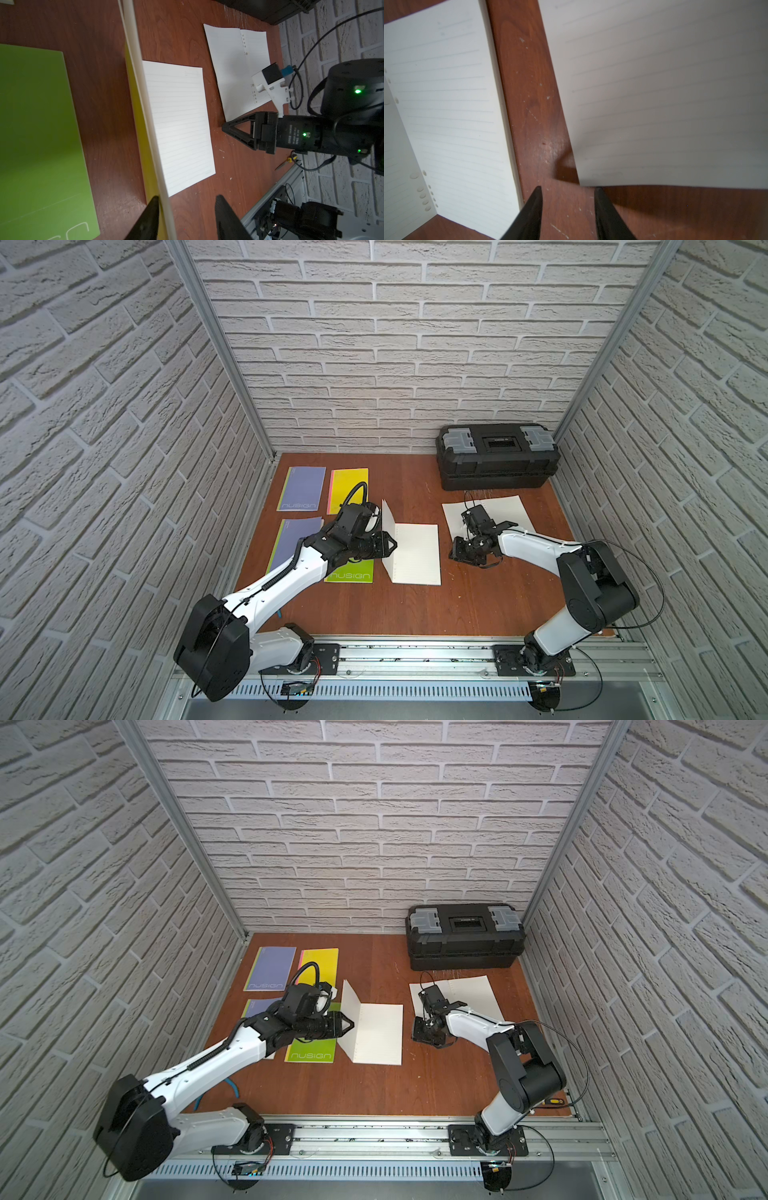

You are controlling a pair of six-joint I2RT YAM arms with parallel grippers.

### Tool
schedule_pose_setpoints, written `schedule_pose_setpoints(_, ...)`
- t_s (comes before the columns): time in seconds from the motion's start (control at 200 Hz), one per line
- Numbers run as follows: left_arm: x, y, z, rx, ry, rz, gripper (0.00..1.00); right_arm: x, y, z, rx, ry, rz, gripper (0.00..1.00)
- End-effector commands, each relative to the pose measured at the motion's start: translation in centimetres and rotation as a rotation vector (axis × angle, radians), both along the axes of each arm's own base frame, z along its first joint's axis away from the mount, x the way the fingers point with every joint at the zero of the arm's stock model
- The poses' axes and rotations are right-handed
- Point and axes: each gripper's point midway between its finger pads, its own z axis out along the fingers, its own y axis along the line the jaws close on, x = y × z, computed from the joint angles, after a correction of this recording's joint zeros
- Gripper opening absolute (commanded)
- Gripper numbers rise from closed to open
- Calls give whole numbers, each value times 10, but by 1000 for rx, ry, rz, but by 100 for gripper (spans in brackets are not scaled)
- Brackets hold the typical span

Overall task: Close the notebook
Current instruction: Close the notebook at the center of the board.

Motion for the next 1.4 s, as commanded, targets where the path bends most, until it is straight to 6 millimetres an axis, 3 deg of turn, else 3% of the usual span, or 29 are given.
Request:
schedule_pose_setpoints(0.0, 7, -17, 17, -41, -57, -40, 46, 3, 6, 10, 23, -32, 10, 42)
schedule_pose_setpoints(0.425, 6, -66, 14, -124, -68, -139, 47, -4, 1, 32, 24, -86, 5, 43)
schedule_pose_setpoints(0.805, 7, -93, 1, -216, -57, -205, 48, -6, -4, 43, 13, -110, -4, 43)
schedule_pose_setpoints(1.395, 11, -84, -81, 41, 70, -144, 45, -7, 8, 35, 40, -105, 43, 43)
